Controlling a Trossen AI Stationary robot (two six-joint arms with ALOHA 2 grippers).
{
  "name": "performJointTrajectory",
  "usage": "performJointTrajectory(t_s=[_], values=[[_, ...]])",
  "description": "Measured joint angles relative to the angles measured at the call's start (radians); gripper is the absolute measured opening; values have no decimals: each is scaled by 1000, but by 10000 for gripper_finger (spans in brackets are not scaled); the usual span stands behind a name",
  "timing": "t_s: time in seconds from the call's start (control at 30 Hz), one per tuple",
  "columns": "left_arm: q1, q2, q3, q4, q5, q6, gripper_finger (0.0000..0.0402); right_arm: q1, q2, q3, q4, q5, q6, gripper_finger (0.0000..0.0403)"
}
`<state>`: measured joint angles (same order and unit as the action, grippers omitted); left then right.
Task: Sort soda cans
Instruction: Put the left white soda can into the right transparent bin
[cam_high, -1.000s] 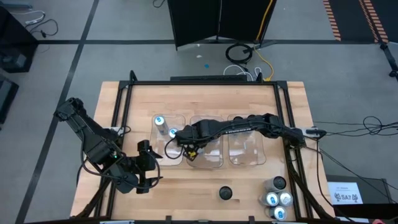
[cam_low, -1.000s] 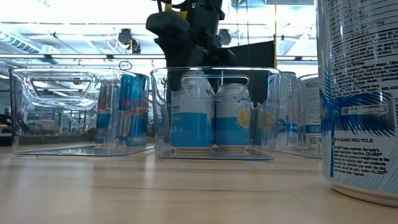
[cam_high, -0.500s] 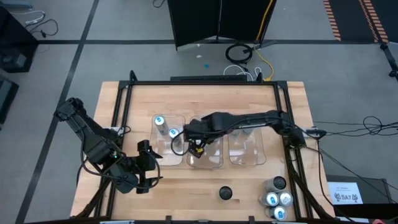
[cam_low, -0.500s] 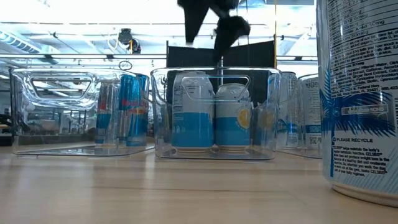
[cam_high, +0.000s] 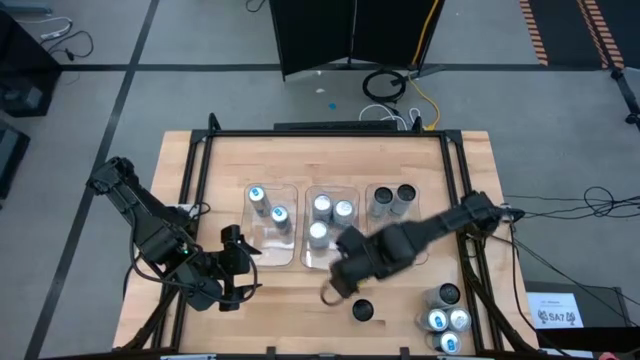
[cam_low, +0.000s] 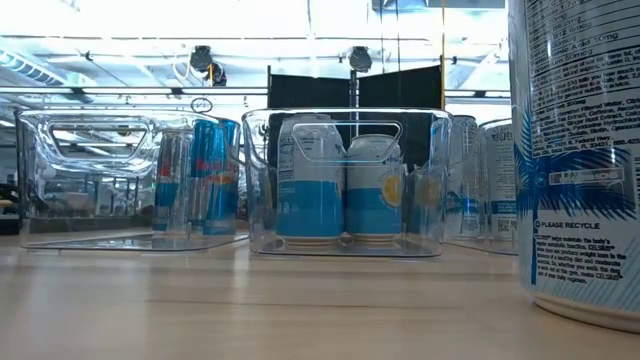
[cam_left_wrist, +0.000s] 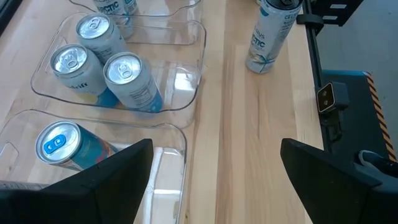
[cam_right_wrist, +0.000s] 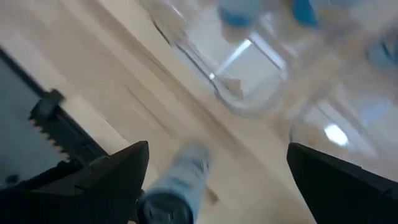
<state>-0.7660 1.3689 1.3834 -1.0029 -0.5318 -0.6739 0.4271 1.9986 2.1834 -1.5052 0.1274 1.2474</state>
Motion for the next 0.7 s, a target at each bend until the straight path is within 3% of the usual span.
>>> performJointTrajectory(t_s=[0.3,0.7], values=[[0,0,0,0,0,0,361,167,11,0,-60,58,377,375],[0,0,0,1,0,0,361,217,86,0,14,59,390,375]])
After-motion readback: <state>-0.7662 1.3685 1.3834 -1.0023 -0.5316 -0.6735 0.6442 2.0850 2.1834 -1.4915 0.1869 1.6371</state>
